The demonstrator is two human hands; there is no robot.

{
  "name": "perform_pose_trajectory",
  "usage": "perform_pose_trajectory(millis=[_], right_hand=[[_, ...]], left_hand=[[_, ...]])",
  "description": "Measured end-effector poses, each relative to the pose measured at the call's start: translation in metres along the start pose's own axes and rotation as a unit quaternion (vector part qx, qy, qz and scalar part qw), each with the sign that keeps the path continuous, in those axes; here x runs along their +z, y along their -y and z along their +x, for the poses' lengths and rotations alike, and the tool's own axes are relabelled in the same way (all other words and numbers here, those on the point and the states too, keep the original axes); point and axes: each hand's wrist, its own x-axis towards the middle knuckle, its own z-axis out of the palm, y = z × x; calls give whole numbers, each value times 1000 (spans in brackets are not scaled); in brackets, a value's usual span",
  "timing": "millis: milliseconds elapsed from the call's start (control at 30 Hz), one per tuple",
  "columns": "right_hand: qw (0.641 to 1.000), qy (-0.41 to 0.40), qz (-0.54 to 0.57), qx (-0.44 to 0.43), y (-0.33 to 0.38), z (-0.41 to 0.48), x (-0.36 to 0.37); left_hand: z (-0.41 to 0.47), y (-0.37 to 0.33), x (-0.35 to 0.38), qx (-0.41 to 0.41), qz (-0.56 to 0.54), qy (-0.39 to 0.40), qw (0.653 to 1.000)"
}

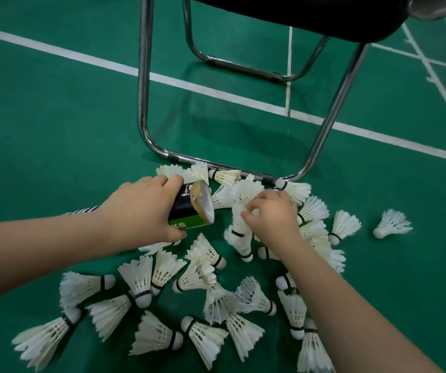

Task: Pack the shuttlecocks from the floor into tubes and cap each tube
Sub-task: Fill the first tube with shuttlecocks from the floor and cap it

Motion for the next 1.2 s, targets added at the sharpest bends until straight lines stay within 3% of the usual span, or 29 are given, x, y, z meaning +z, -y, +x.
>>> perform_pose_trajectory(millis=[67,133,233,367,633,800,1067,1200], right_hand=[[999,-26,48,1,2,-4,-17],[977,-75,200,9,8,-12,-33],[887,-108,447,49,21,-24,-49],[826,-123,548,58,37,-31,-54],[833,-58,550,5,55,-38,-46],[825,63,557,-70,62,-43,-49],[855,120,487,-132,70,-47,-50],[880,244,374,-162,67,-49,-60]], left_hand=[[-3,1,4,-13,-19,7,1000],[-6,1,7,-24,-36,19,999],[-9,3,6,-33,-55,23,998],[-14,4,3,-34,-55,14,998],[-15,3,2,-52,-85,11,995],[-10,2,2,-49,-87,3,995],[-8,-2,4,-44,-96,1,994],[-13,-8,8,-18,-81,8,996]])
